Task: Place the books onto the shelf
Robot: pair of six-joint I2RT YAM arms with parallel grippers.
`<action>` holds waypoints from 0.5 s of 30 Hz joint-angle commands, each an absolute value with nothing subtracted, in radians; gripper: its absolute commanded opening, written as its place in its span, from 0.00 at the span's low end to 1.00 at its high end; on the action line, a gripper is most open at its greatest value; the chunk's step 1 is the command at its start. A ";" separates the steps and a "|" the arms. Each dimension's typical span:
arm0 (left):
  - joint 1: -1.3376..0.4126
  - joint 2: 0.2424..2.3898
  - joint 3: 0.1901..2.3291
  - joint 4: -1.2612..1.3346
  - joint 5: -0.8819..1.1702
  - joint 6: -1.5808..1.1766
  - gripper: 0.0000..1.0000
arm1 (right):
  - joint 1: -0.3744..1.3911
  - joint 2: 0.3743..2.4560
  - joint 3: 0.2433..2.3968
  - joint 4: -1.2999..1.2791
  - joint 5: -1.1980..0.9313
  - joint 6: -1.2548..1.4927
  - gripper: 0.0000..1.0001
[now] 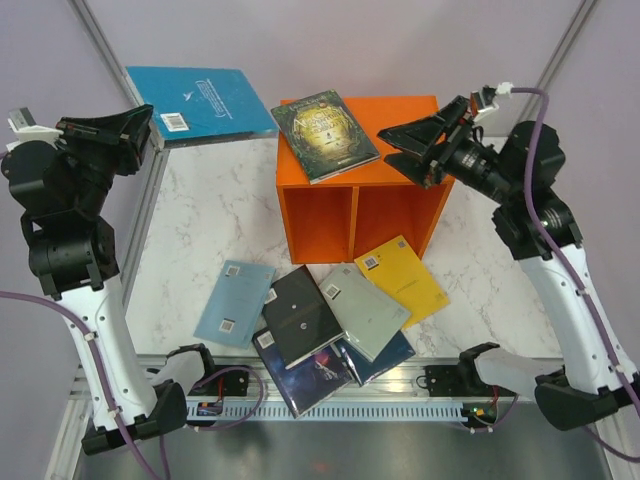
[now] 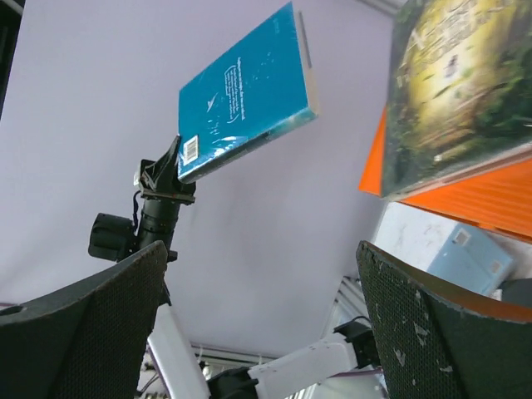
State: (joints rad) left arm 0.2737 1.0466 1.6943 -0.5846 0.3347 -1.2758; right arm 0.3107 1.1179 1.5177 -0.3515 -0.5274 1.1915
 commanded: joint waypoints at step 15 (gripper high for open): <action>0.272 1.023 1.787 -0.410 0.419 -1.458 0.02 | 0.848 1.574 1.805 -0.058 -0.235 1.341 0.98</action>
